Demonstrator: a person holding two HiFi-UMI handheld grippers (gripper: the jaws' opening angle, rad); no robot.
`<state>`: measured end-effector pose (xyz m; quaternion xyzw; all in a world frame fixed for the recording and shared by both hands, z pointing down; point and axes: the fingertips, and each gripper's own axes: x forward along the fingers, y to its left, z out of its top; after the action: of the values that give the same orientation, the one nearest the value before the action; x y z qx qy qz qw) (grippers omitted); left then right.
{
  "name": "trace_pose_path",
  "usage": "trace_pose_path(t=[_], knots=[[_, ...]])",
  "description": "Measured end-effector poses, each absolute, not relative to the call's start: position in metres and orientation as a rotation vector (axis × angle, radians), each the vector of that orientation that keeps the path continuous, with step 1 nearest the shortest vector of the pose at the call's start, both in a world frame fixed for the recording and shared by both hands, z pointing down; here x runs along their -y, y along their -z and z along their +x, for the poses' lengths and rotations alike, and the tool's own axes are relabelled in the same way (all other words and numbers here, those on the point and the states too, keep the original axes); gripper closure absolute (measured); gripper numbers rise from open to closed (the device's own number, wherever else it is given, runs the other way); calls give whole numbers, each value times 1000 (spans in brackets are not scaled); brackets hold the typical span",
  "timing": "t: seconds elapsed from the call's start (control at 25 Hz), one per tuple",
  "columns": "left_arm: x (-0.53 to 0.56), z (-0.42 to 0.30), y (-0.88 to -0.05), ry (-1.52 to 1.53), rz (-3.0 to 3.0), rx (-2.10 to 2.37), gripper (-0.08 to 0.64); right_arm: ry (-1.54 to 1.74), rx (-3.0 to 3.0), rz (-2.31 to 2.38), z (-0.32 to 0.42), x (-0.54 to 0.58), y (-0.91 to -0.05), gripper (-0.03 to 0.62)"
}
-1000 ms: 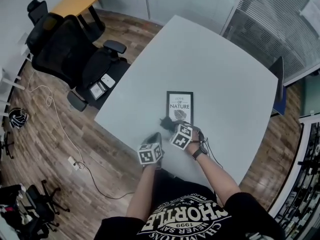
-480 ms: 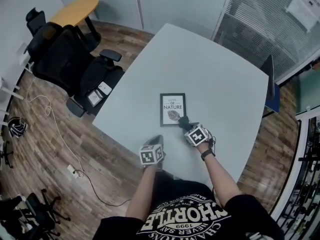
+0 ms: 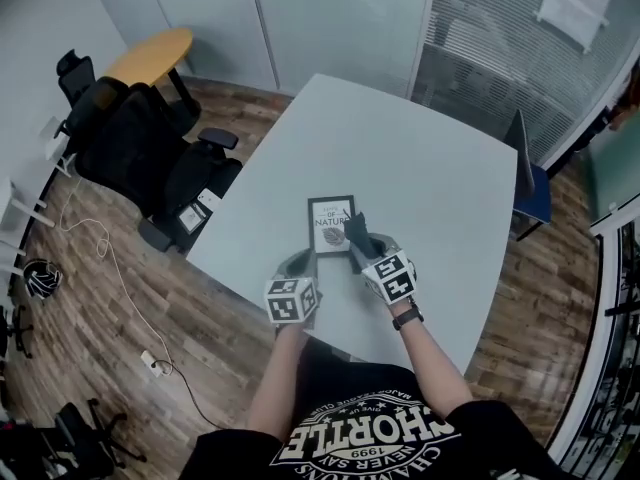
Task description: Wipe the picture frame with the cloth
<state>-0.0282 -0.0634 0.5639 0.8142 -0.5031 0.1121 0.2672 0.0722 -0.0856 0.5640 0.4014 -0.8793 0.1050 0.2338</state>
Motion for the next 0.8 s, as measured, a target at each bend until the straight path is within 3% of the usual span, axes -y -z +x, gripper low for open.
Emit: trace_pose_path(t=[0.32, 0.8], knots=[[47, -15, -445, -166, 2434, 1493, 555, -60, 2577, 1356, 92, 55, -439, 518], [6, 1, -372, -31, 2572, 1612, 555, 72, 2614, 1527, 122, 13, -375, 520]])
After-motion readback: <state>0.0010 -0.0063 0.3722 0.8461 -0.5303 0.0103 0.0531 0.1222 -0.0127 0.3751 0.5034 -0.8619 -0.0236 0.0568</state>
